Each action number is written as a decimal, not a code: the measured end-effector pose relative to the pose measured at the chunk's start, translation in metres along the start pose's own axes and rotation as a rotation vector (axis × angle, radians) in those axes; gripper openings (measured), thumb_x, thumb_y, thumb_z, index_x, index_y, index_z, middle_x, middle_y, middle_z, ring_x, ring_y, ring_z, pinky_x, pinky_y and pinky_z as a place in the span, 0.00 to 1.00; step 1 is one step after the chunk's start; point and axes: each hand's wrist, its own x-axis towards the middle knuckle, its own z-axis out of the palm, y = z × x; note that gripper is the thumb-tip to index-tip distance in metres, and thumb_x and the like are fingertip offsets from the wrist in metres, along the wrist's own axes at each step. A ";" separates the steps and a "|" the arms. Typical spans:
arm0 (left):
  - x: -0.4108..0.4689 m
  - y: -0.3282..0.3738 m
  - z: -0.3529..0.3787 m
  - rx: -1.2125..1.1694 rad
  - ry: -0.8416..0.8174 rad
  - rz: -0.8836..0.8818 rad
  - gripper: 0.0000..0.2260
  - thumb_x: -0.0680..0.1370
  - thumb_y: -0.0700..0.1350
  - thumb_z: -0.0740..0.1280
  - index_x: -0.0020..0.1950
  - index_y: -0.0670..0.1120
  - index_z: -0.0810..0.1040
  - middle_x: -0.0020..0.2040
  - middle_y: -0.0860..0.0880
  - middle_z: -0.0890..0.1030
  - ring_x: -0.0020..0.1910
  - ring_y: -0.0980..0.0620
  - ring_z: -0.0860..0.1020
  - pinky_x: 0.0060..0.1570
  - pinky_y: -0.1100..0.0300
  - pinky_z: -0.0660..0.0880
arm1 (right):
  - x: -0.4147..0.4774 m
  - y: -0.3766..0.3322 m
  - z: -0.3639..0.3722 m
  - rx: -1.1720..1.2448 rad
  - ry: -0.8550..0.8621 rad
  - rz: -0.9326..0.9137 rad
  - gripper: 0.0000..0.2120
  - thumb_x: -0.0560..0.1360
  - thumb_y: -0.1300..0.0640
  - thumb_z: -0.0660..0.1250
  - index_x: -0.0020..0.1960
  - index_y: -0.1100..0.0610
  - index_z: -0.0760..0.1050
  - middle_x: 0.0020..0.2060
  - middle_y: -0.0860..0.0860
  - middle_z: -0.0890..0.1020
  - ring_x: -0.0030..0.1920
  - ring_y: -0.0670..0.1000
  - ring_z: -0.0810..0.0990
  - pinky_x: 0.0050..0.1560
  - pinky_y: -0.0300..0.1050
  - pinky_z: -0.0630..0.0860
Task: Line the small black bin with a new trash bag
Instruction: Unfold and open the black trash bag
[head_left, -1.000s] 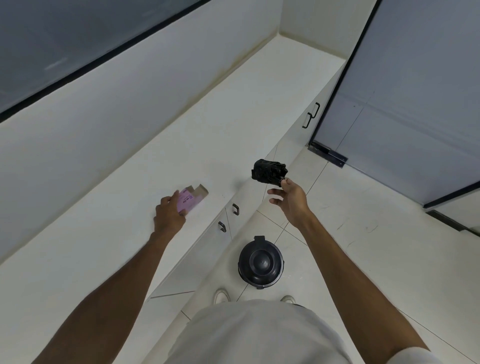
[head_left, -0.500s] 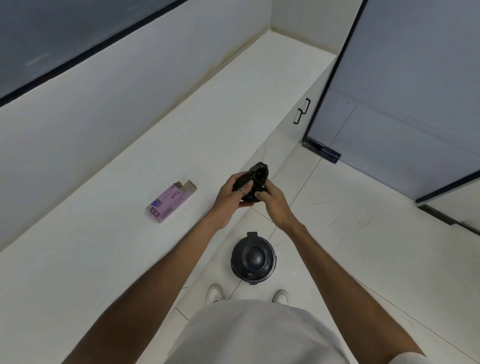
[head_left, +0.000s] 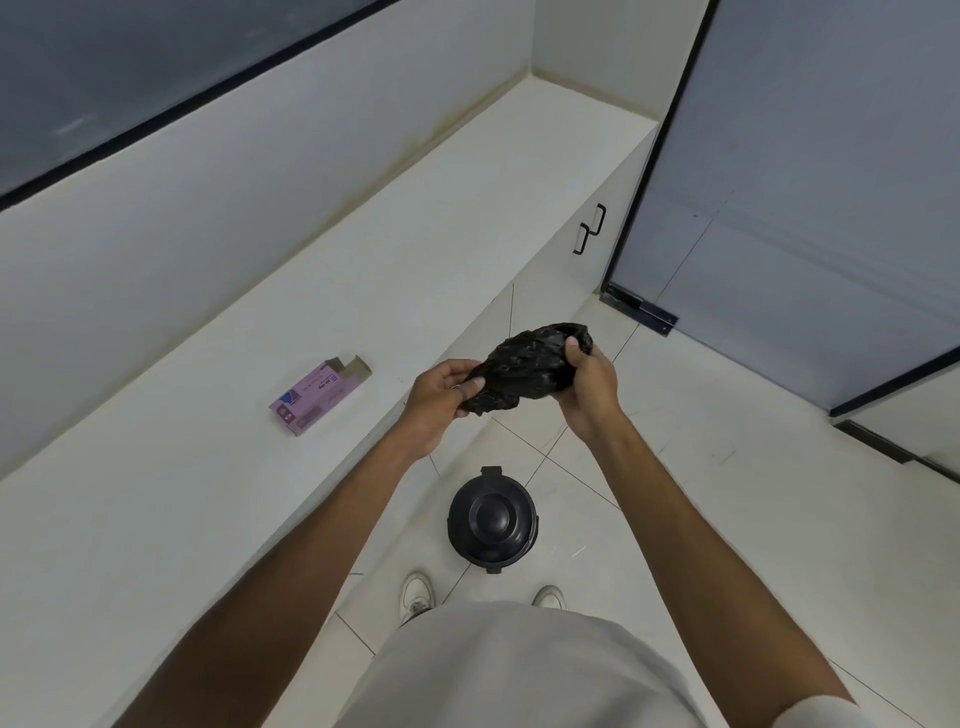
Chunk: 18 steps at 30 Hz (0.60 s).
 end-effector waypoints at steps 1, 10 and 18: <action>0.000 0.000 0.000 -0.025 0.002 -0.014 0.09 0.80 0.34 0.70 0.56 0.46 0.82 0.53 0.46 0.84 0.50 0.47 0.80 0.40 0.60 0.76 | 0.001 -0.004 -0.003 0.047 0.031 0.013 0.12 0.84 0.58 0.62 0.64 0.61 0.77 0.60 0.61 0.84 0.59 0.61 0.84 0.55 0.58 0.84; -0.010 0.005 0.007 -0.289 0.303 -0.119 0.15 0.85 0.54 0.62 0.54 0.44 0.81 0.48 0.47 0.86 0.49 0.48 0.82 0.52 0.54 0.79 | -0.009 -0.032 -0.044 0.068 -0.040 0.121 0.18 0.74 0.57 0.77 0.61 0.63 0.78 0.46 0.56 0.84 0.38 0.51 0.83 0.24 0.38 0.76; -0.025 0.022 -0.011 -0.706 0.391 -0.168 0.16 0.82 0.58 0.64 0.53 0.46 0.80 0.49 0.46 0.85 0.47 0.48 0.83 0.40 0.56 0.82 | 0.001 -0.040 -0.087 0.595 0.170 0.103 0.23 0.78 0.72 0.67 0.72 0.58 0.73 0.50 0.56 0.83 0.45 0.49 0.83 0.39 0.42 0.85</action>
